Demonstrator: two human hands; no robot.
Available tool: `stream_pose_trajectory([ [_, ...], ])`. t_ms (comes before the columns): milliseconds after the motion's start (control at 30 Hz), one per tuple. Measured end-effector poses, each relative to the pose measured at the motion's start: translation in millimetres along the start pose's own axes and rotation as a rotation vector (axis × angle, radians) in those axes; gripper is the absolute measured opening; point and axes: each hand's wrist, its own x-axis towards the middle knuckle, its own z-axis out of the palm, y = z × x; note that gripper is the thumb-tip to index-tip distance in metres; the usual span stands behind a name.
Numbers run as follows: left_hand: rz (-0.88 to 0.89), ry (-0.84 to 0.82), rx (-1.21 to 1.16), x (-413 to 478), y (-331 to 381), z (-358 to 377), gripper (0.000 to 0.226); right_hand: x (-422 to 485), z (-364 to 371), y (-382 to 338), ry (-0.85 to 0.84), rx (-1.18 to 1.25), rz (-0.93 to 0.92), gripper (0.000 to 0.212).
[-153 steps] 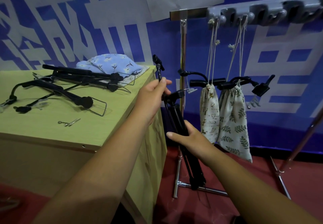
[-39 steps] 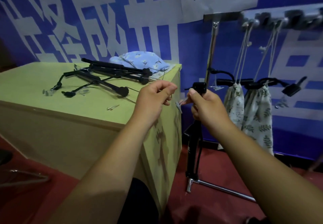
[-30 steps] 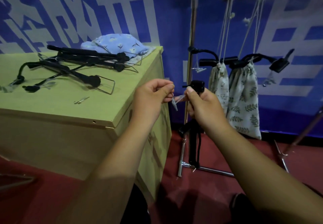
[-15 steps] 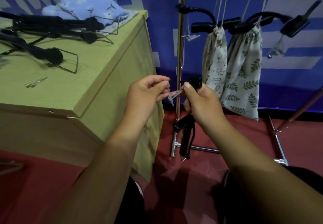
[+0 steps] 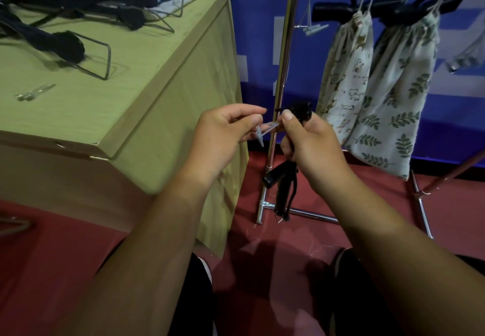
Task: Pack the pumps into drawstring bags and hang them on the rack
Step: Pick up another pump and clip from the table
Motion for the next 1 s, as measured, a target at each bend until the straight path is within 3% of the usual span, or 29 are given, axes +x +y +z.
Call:
stream_pose_trajectory([
  [67, -0.028, -0.035, -0.021, 0, -5, 0, 0.021, 1, 0, 1, 0.004, 0.009, 0.003, 0.027],
  [233, -0.3, -0.102, -0.37, 1, -7, 2, 0.028, 6, -1, 4, -0.023, 0.072, -0.02, 0.023],
  [400, -0.484, -0.134, -0.331, 3, -16, -1, 0.038, 1, -2, 2, -0.041, 0.01, -0.044, 0.02],
  [533, -0.502, -0.138, -0.388, 2, -19, -3, 0.05, 0, -3, -1, -0.056, 0.033, -0.08, 0.02],
  [733, -0.467, -0.161, -0.445, 0, -23, 6, 0.032, 8, -6, 7, -0.043, 0.063, -0.083, 0.02],
  [833, -0.488, -0.065, -0.518, 3, -25, 10, 0.024, 13, -9, 10, -0.041, 0.099, -0.088, 0.016],
  [933, -0.572, -0.101, -0.326, 6, -34, 12, 0.024, 15, -12, 8, -0.031, 0.133, -0.081, 0.016],
  [1000, -0.602, -0.251, -0.201, 1, -38, 16, 0.046, 16, -14, 6, -0.026, 0.162, -0.072, 0.014],
])
